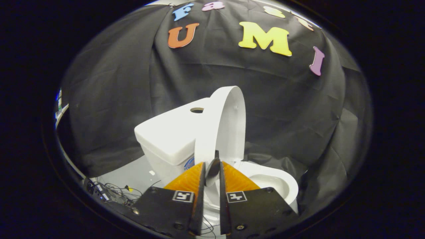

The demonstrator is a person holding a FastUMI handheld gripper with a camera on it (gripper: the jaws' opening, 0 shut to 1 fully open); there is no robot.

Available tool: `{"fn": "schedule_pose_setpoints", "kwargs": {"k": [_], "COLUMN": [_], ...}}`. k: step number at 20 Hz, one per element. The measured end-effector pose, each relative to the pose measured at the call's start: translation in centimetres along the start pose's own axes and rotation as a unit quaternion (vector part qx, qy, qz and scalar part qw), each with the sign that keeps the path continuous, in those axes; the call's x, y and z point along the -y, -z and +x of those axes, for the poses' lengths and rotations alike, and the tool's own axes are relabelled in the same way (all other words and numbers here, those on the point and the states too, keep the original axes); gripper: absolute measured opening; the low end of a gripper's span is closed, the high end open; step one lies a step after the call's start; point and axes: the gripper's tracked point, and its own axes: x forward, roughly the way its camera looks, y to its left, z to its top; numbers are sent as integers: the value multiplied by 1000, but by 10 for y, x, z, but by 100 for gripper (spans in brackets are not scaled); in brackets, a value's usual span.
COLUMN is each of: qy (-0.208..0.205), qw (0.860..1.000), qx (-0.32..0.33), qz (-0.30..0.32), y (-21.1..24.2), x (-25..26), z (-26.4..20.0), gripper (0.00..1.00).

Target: Open the toilet lid.

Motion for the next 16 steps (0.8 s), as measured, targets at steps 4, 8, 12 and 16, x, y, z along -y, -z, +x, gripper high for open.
{"fn": "schedule_pose_setpoints", "kwargs": {"k": [4, 8, 12, 16], "qy": [22, 7, -8, -6], "qw": [999, 997, 994, 989], "qx": [44, 71, 99, 147], "qz": [-19, 5, 32, 34], "y": [-11, -15, -13, -7], "x": [14, 26, 50, 86], "z": [-32, -69, -103, -138], "gripper": [74, 93, 93, 94]}}
